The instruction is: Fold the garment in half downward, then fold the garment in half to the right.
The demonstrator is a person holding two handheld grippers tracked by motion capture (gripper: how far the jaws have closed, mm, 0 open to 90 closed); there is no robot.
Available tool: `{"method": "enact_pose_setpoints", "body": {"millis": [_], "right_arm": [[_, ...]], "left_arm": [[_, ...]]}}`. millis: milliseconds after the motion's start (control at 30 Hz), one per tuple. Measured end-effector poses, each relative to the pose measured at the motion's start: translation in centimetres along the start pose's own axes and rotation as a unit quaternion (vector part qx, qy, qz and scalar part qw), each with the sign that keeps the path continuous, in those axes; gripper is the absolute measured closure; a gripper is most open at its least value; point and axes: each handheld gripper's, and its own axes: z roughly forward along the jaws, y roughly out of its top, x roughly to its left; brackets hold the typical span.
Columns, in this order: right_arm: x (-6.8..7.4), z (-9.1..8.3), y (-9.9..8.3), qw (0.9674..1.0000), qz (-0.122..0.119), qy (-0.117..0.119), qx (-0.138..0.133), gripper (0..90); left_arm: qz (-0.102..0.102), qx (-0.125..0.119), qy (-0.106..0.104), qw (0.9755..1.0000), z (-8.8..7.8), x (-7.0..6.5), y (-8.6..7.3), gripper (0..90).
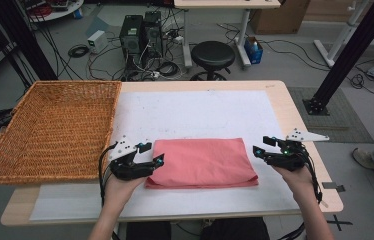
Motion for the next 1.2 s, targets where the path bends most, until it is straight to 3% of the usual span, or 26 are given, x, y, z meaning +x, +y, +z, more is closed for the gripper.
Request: {"method": "enact_pose_setpoints", "body": {"millis": [133, 300, 467, 567, 700, 933, 1033, 1200], "right_arm": [[0.1, -0.2, 0.1, 1.0, -0.003, 0.0, 0.001, 33.0], [1.3, -0.1, 1.7, 0.9996, -0.02, 0.017, -0.006, 31.7], [2.5, 1.4, 3.4, 0.9982, -0.043, 0.042, -0.002, 31.7], [3.1, 2.7, 4.3, 0.9971, -0.055, 0.053, 0.003, 31.7], [3.6, 4.2, 5.2, 0.996, -0.064, 0.062, 0.01, 31.8], [5.8, 8.4, 7.4, 0.9922, -0.082, 0.093, 0.018, 32.4], [6.8, 10.2, 8.1, 0.9901, -0.089, 0.106, 0.023, 32.5], [8.8, 13.3, 8.9, 0.9859, -0.106, 0.126, 0.033, 32.6]], "left_arm": [[-0.004, 0.007, -0.004, 1.0, 0.0, -0.2, -0.2, 35.4], [-0.01, 0.005, -0.015, 0.9998, 0.0, -0.5, -0.3, 35.4], [-0.013, -0.001, -0.031, 0.9994, -0.6, -0.8, -0.3, 35.4], [-0.015, 0.001, -0.027, 0.9995, -1.0, -0.8, -0.6, 35.4], [-0.032, 0.008, -0.013, 0.9994, -1.1, -1.1, -1.3, 35.4], [-0.063, 0.036, 0.019, 0.9972, -0.4, -2.2, -2.4, 35.5], [-0.068, 0.057, 0.042, 0.9952, -0.1, -2.3, -2.9, 35.5], [-0.096, 0.085, 0.063, 0.9897, -0.1, -2.1, -3.5, 35.6]]}}
